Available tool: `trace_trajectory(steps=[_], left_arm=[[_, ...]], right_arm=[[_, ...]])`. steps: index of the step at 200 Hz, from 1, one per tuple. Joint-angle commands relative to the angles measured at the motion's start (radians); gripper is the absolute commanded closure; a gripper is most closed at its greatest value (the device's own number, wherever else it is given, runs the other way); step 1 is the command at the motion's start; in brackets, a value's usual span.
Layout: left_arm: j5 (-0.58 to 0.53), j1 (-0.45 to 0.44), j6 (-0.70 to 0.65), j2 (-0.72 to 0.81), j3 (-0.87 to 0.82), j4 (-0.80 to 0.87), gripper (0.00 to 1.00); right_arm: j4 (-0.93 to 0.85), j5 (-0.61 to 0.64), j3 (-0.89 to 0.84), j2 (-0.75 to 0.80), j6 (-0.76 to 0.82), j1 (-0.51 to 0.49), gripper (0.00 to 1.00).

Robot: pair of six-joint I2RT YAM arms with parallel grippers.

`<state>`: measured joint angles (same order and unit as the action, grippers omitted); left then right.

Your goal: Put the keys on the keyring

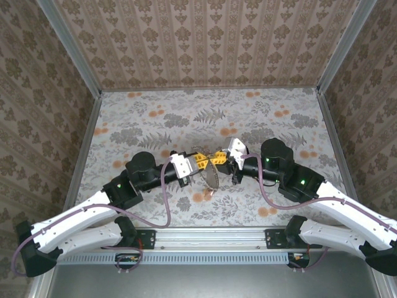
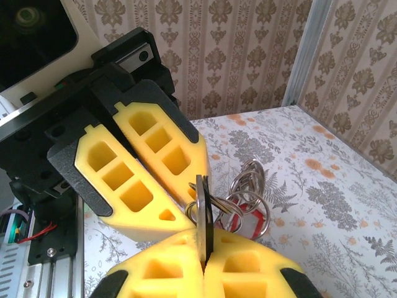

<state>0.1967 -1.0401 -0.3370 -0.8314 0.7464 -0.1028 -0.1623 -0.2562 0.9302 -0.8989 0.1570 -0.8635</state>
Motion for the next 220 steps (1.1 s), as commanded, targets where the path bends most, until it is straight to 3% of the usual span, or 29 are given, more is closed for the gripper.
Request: trace_trajectory(steps=[1, 15, 45, 144, 172, 208, 220], left_arm=[[-0.006, -0.005, -0.013, -0.001, 0.029, -0.023, 0.8], [-0.008, -0.005, -0.014, -0.003, 0.03, -0.025, 0.73], [-0.024, -0.006, -0.016, -0.003, 0.03, -0.032, 0.78], [-0.078, -0.008, -0.014, -0.018, 0.019, -0.104, 0.75], [-0.095, -0.013, -0.014, -0.022, 0.015, -0.115, 0.8], [-0.098, -0.015, -0.022, -0.023, 0.019, -0.12, 1.0], [-0.099, -0.015, -0.025, -0.024, 0.018, -0.12, 1.0]], right_arm=[[0.046, 0.023, 0.02, 0.006, -0.011, -0.009, 1.0], [0.049, 0.023, 0.018, 0.008, -0.011, -0.009, 1.0], [0.051, 0.017, 0.015, 0.006, -0.014, -0.009, 1.0], [0.065, 0.017, 0.001, 0.004, -0.027, -0.012, 1.0], [0.06, 0.021, 0.002, 0.0, -0.028, -0.011, 1.0], [0.051, 0.025, -0.004, 0.003, -0.031, -0.012, 1.0], [0.054, 0.022, -0.006, 0.003, -0.033, -0.012, 1.0]])
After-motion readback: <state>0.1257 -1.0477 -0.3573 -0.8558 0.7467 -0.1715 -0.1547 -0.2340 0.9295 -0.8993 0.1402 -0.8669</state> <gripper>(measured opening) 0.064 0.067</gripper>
